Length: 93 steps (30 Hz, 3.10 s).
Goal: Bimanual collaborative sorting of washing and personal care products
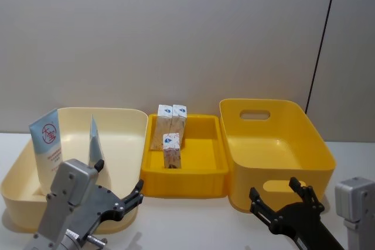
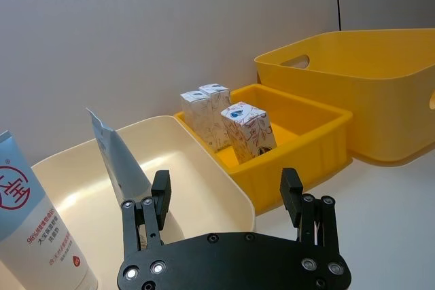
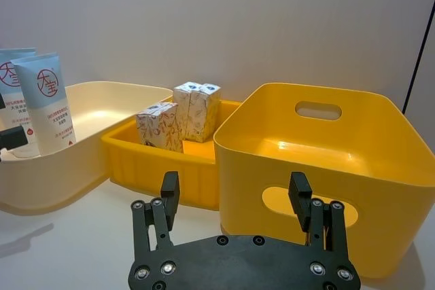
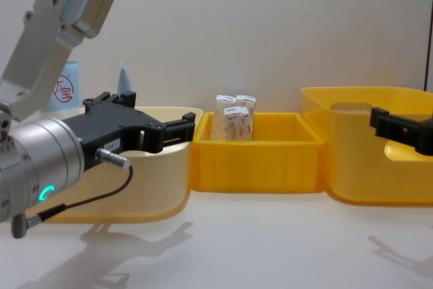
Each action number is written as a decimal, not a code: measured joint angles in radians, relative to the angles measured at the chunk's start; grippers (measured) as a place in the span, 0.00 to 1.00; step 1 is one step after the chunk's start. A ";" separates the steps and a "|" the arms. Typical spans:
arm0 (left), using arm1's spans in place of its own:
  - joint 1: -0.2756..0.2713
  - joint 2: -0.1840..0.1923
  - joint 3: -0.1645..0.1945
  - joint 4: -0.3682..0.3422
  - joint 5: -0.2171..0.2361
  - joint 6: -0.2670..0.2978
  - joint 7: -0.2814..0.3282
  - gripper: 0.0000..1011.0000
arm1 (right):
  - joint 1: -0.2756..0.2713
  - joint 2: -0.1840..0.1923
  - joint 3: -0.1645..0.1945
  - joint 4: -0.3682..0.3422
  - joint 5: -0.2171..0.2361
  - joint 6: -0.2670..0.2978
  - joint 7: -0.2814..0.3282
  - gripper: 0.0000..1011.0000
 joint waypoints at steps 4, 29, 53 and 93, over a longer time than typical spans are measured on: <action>0.000 0.000 0.000 0.000 0.000 0.000 0.000 0.99 | 0.000 0.000 0.000 0.000 0.000 0.000 0.000 0.99; 0.000 0.000 0.000 0.000 0.000 0.000 0.000 0.99 | 0.189 -0.044 -0.017 -0.177 0.041 0.545 -0.064 0.99; 0.000 0.000 0.000 0.000 0.000 0.000 0.000 0.99 | 0.616 -0.204 -0.175 0.107 -0.005 0.993 -0.141 0.99; 0.000 0.000 0.000 0.000 0.000 0.000 0.000 0.99 | 0.767 -0.378 -0.204 0.643 -0.065 0.577 -0.180 0.99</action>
